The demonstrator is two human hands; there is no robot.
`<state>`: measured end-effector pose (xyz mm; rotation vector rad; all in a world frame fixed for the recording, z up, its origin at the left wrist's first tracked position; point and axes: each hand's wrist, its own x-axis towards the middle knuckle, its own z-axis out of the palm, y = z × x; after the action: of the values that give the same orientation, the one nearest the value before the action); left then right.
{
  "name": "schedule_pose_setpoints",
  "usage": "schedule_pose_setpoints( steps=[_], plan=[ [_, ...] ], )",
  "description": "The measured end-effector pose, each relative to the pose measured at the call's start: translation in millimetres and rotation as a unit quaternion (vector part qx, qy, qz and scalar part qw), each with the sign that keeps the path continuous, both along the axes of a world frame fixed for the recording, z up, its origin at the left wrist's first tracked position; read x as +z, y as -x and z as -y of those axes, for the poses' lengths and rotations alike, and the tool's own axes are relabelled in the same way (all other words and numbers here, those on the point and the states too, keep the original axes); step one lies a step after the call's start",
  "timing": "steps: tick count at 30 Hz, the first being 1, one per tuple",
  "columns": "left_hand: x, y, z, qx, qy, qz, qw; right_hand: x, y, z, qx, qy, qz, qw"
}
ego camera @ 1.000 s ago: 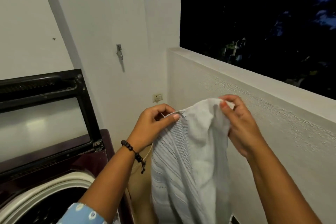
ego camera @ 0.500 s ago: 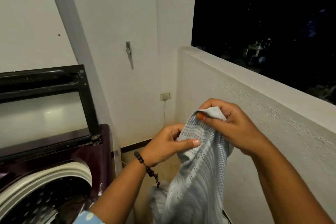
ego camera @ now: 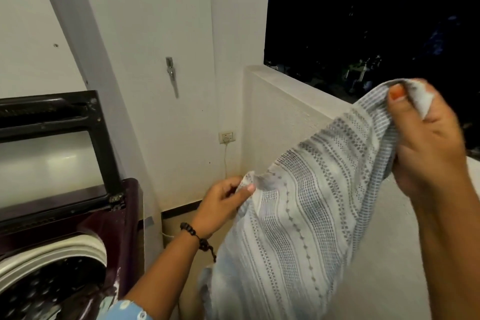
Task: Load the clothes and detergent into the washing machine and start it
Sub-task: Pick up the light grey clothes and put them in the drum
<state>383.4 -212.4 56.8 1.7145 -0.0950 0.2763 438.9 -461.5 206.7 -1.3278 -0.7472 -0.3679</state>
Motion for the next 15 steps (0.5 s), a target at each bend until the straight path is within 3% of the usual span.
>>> schedule_pose_setpoints(
  steps=[3, 6, 9, 12, 15],
  plan=[
    [43.7, -6.4, 12.0, -0.001, -0.039, 0.079, 0.996, -31.8, -2.9, -26.2, -0.013, 0.031, -0.117, 0.993],
    [75.2, -10.1, 20.0, 0.003, -0.097, 0.127, 0.987, -63.1, 7.4, -56.9, 0.103, 0.121, -0.189, 0.969],
    [86.7, -10.8, 17.5, 0.013, -0.145, 0.136, 0.98, -86.9, 17.2, -79.7, 0.233, 0.18, -0.174, 0.94],
    [78.9, -6.1, 6.6, 0.025, -0.123, 0.117, 0.985, -89.7, 11.0, -83.2, 0.206, 0.162, -0.182, 0.948],
    [55.3, 5.2, -2.1, -0.007, -0.04, 0.069, 0.997, -73.5, -3.9, -76.5, 0.16, 0.136, -0.146, 0.967]
  ],
)
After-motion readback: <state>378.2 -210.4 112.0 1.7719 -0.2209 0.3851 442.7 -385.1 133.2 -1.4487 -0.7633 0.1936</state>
